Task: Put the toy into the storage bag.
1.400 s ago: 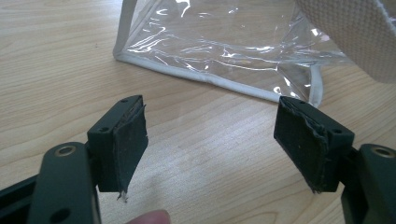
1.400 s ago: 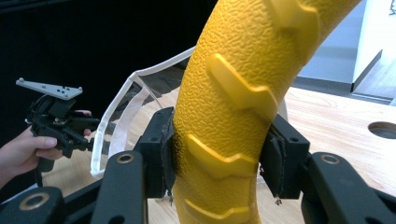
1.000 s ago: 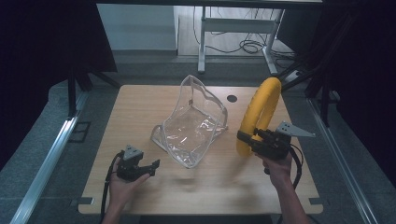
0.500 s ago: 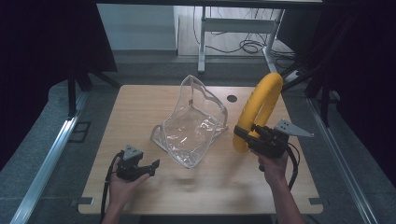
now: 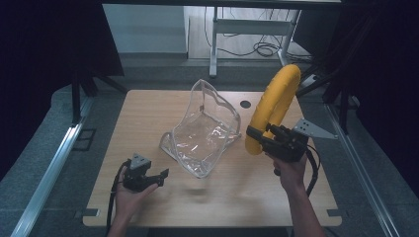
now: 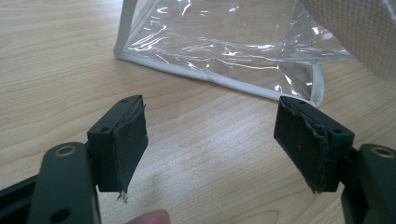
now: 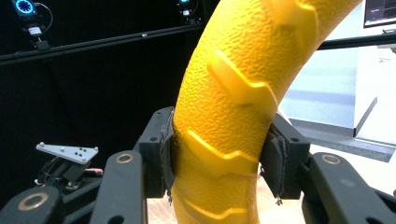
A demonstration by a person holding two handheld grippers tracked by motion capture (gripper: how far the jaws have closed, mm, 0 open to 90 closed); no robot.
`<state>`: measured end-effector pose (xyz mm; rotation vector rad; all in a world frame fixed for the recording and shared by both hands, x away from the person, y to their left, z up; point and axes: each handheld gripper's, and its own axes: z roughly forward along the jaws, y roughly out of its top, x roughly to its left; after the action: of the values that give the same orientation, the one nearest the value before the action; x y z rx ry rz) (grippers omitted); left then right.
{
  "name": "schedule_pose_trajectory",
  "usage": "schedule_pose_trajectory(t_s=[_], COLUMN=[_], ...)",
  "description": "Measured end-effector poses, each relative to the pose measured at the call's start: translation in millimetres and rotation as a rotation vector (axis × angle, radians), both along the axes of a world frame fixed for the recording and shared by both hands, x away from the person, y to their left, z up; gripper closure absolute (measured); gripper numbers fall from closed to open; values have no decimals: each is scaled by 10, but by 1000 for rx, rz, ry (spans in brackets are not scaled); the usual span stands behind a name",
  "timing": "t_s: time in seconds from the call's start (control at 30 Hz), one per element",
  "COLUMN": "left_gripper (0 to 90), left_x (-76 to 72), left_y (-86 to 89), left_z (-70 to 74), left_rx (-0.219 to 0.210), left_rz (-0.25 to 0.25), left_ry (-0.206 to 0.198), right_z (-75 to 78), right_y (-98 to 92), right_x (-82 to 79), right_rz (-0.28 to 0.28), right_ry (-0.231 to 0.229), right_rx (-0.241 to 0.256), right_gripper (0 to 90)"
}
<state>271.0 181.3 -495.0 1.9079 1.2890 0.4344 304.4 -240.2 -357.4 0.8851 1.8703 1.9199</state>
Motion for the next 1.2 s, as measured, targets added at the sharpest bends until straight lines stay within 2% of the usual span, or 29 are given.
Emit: schedule_pose_trajectory(t_s=[0.33, 0.5, 1.2], left_gripper=[255, 255, 256], left_x=[1, 4, 4], left_y=[-1, 0, -2], left_z=[-4, -9, -10], left_rx=[1, 3, -1], left_rz=[-1, -1, -4], left_ry=[2, 3, 4], right_z=[136, 275, 573], right_y=[23, 34, 229], right_x=[-1, 2, 20], right_rz=[20, 34, 93], right_ry=[-24, -49, -101], right_rx=[16, 30, 51], right_gripper=[505, 505, 505])
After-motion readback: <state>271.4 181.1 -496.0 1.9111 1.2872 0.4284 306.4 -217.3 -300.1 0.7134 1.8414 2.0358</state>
